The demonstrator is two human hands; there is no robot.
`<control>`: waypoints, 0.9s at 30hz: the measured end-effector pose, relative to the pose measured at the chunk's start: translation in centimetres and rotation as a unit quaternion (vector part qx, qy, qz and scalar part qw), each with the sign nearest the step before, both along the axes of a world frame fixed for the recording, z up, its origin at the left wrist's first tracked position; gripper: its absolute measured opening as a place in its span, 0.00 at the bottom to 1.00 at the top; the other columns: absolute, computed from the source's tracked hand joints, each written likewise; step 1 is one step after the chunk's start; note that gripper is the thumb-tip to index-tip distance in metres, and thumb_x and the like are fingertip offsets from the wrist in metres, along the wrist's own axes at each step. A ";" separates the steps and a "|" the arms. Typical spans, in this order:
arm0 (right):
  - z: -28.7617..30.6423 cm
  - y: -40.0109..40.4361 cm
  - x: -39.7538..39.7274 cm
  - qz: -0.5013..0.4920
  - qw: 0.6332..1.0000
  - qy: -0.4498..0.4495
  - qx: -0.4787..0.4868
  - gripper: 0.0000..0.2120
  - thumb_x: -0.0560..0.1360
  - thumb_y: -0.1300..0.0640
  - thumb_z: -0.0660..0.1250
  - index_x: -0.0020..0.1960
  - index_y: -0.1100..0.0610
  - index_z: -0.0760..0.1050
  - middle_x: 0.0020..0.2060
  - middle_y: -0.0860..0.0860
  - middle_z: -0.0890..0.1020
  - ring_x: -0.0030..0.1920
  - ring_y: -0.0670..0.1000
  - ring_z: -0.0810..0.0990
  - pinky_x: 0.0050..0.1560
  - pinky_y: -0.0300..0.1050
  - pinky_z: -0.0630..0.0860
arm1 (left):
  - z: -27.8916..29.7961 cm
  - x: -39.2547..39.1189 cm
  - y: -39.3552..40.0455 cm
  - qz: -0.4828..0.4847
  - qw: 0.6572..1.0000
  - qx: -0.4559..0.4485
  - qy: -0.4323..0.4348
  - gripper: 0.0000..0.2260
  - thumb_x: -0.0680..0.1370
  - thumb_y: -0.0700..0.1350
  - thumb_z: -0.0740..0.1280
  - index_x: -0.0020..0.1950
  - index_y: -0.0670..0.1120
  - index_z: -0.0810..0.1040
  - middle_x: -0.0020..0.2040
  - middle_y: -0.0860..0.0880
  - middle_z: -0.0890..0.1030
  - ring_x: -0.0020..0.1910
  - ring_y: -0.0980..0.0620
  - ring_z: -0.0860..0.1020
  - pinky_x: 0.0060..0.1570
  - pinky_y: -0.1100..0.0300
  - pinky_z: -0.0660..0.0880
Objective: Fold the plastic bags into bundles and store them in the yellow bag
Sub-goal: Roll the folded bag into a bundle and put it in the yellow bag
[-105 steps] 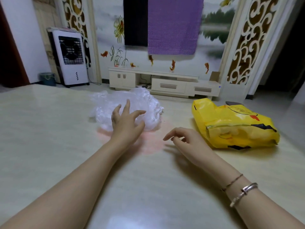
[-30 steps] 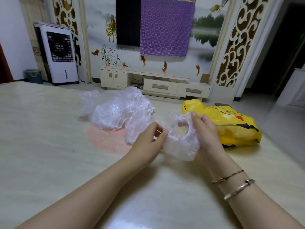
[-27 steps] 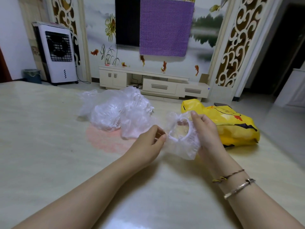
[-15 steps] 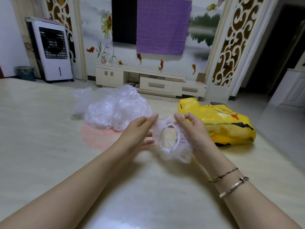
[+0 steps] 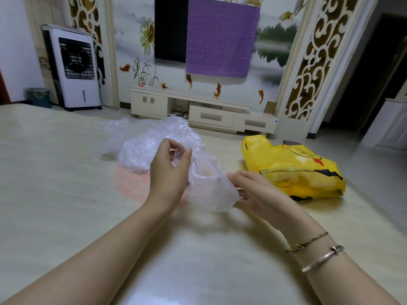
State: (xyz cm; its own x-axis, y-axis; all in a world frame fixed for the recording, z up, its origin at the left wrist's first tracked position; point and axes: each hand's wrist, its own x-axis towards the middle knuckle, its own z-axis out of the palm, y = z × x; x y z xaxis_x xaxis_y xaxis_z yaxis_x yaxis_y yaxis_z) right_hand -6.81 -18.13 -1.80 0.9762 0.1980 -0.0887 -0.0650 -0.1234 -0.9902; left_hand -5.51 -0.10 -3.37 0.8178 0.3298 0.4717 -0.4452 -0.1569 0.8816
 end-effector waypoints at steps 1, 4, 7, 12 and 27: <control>0.0 0.4 -0.1 0.003 0.999 0.037 0.031 0.12 0.80 0.54 0.63 0.54 0.63 0.77 0.43 0.55 0.83 0.38 0.49 0.82 0.38 0.42 0.81 | -0.1 -0.1 -0.3 -0.017 1.000 0.002 0.003 0.06 0.80 0.45 0.65 0.45 0.49 0.68 0.42 0.50 0.81 0.34 0.58 0.76 0.34 0.57 0.73; 0.0 1.0 -0.3 0.004 0.996 0.085 0.037 0.18 0.80 0.51 0.62 0.60 0.66 0.76 0.43 0.58 0.82 0.33 0.49 0.81 0.31 0.41 0.79 | 0.0 -0.4 -0.9 -0.040 0.999 0.029 -0.007 0.07 0.81 0.46 0.63 0.45 0.52 0.66 0.42 0.49 0.82 0.28 0.60 0.72 0.31 0.59 0.69; 0.0 0.8 -0.3 0.007 0.996 0.084 0.037 0.17 0.79 0.56 0.64 0.57 0.71 0.76 0.37 0.58 0.78 0.29 0.49 0.78 0.26 0.38 0.75 | 0.1 -0.5 -1.0 -0.024 0.999 0.035 -0.023 0.06 0.81 0.45 0.63 0.47 0.49 0.66 0.39 0.51 0.79 0.25 0.62 0.71 0.28 0.65 0.67; -0.4 -0.2 0.7 -0.126 0.987 0.048 0.091 0.09 0.79 0.55 0.64 0.52 0.61 0.76 0.42 0.58 0.78 0.35 0.54 0.78 0.32 0.43 0.76 | 0.1 -0.9 -0.4 0.007 0.997 0.065 0.031 0.08 0.82 0.47 0.61 0.49 0.44 0.66 0.33 0.47 0.73 0.18 0.58 0.69 0.20 0.66 0.66; 1.1 -0.8 0.1 -0.111 0.991 -0.055 0.057 0.21 0.73 0.48 0.68 0.51 0.67 0.80 0.42 0.60 0.79 0.42 0.56 0.77 0.47 0.49 0.73 | 0.9 -1.5 0.8 -0.317 0.886 -0.088 0.327 0.13 0.77 0.49 0.69 0.52 0.39 0.79 0.36 0.43 0.79 0.32 0.49 0.76 0.38 0.58 0.77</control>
